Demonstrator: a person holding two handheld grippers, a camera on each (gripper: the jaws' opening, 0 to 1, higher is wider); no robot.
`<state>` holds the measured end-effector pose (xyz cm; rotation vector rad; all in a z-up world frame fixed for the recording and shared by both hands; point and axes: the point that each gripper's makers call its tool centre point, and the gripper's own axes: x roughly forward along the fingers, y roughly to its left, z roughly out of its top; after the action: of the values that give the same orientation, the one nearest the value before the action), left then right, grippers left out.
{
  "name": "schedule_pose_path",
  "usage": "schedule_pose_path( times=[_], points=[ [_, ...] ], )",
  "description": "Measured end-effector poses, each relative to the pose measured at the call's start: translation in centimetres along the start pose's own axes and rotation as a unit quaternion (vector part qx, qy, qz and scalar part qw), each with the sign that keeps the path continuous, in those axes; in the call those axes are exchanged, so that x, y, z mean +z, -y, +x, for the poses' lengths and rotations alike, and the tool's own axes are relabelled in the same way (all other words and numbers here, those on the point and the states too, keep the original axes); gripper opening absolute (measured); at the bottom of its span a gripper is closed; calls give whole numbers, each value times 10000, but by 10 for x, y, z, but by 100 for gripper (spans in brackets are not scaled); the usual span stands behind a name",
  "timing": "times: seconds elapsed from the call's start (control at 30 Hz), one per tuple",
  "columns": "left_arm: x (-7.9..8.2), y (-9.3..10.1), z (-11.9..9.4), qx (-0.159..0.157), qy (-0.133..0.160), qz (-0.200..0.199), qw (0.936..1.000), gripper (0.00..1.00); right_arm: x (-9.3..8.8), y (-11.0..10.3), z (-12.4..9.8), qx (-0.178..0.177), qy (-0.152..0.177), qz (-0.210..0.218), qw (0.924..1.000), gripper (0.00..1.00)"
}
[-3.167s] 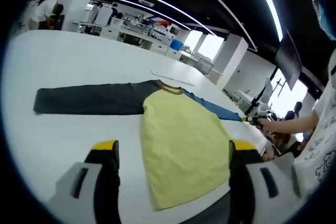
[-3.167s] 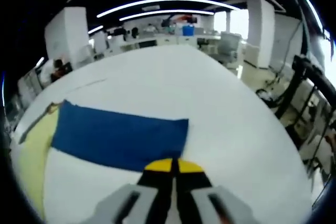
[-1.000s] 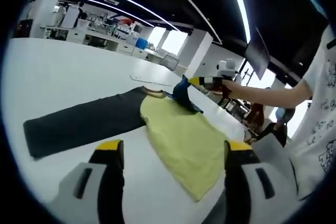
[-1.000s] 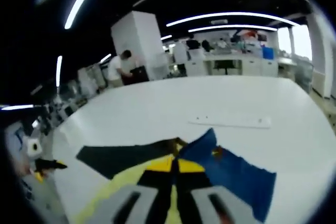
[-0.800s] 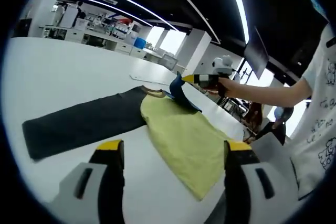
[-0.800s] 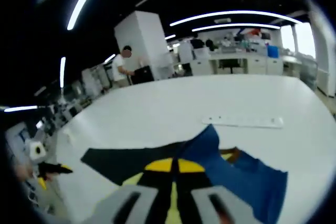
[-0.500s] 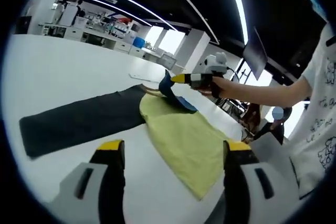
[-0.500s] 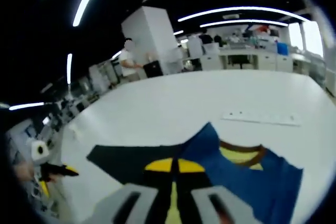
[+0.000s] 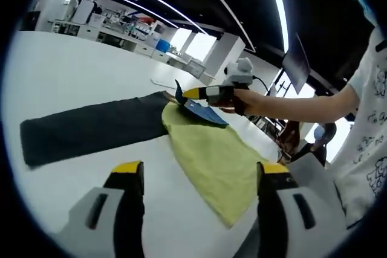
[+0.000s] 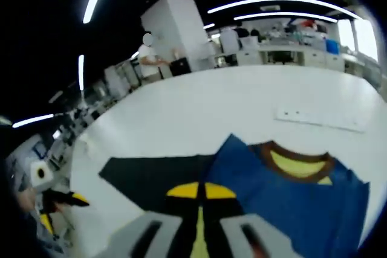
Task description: Fold the garment on the visible template until the final outline fits inside the template.
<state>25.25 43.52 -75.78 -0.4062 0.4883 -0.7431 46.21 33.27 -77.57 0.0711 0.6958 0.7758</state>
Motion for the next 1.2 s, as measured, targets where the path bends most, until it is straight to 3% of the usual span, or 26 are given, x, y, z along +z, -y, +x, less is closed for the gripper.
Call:
schedule_pose_path(
  times=[0.37, 0.6, 0.77, 0.93, 1.13, 1.2],
  points=[
    [-6, -1, 0, 59, 52, -159, 9998, 73, -32, 3, 23, -107, -523, -220, 9983, 0],
    [-4, -2, 0, 59, 84, -167, 9998, 73, -28, 3, 20, -72, -430, -427, 9981, 2],
    [-3, 0, 1, 26, 88, -152, 9998, 73, -27, -2, 12, 5, -335, -644, 9974, 34],
    [-3, 2, 2, -14, 76, -131, 9999, 73, -24, -6, 1, 177, -141, -552, 9982, 65],
    [-2, 4, 2, -45, 64, -93, 9999, 73, -20, -6, -9, 394, 91, -499, 9979, 95],
    [-2, 4, 2, -55, 57, -76, 9999, 73, -20, -5, -13, 440, 126, -487, 9978, 99]
  ],
)
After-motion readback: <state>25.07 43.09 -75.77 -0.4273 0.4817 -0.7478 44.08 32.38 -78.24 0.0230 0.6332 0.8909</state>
